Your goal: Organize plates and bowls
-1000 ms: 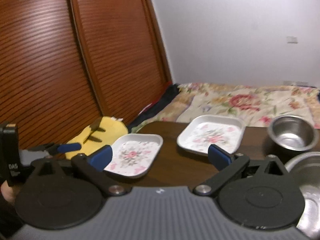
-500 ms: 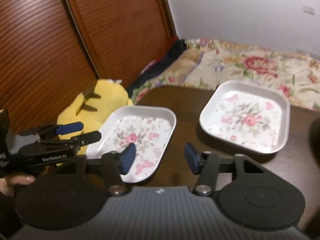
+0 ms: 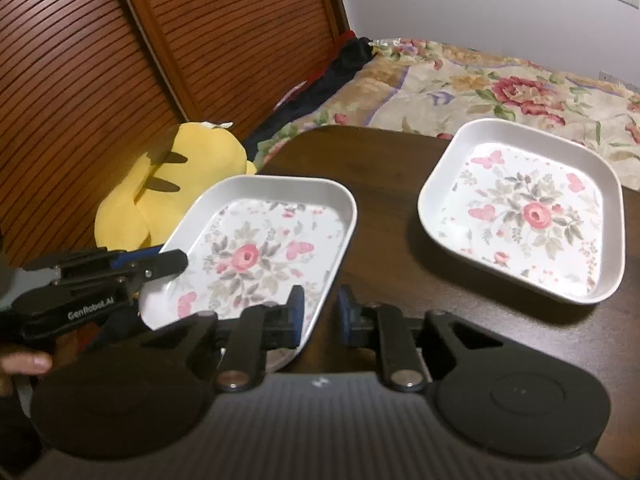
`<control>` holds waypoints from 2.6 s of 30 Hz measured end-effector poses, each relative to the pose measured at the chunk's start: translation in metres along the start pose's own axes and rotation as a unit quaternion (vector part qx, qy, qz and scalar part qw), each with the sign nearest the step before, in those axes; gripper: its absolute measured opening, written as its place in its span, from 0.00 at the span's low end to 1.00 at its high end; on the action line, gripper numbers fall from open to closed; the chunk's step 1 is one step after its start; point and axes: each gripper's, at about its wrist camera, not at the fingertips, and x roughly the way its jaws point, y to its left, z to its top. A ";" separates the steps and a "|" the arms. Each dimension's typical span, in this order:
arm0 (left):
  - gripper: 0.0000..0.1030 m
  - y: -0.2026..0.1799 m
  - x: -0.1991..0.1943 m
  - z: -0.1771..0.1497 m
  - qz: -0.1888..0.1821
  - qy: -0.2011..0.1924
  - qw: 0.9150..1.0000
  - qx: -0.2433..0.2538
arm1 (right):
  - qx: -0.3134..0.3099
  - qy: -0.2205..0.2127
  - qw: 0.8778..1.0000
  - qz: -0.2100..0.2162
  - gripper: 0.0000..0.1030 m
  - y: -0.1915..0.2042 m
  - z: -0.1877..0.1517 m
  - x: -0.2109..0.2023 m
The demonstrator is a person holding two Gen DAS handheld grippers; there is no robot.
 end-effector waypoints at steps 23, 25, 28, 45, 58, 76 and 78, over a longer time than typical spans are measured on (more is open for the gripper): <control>0.14 -0.085 -0.073 0.006 -0.019 -0.041 0.998 0.050 | 0.007 -0.063 0.998 0.004 0.11 -0.018 -0.017 -0.084; 0.14 -0.094 -0.079 0.004 -0.025 -0.044 0.997 0.057 | 0.010 -0.072 0.997 0.003 0.11 -0.024 -0.023 -0.099; 0.14 -0.107 -0.087 -0.003 -0.032 -0.045 0.997 0.061 | 0.011 -0.081 0.997 -0.001 0.11 -0.031 -0.034 -0.113; 0.14 -0.150 -0.121 -0.054 -0.063 -0.019 0.994 0.088 | 0.032 -0.093 0.995 -0.011 0.11 -0.048 -0.115 -0.161; 0.14 -0.164 -0.120 -0.070 -0.070 -0.007 0.994 0.088 | 0.036 -0.087 0.995 -0.021 0.12 -0.050 -0.143 -0.171; 0.15 -0.169 -0.096 -0.084 -0.046 0.012 0.993 0.104 | 0.035 -0.084 0.995 -0.051 0.12 -0.051 -0.158 -0.158; 0.15 -0.171 -0.095 -0.086 -0.041 0.012 0.993 0.109 | 0.030 -0.087 0.994 -0.053 0.12 -0.049 -0.160 -0.158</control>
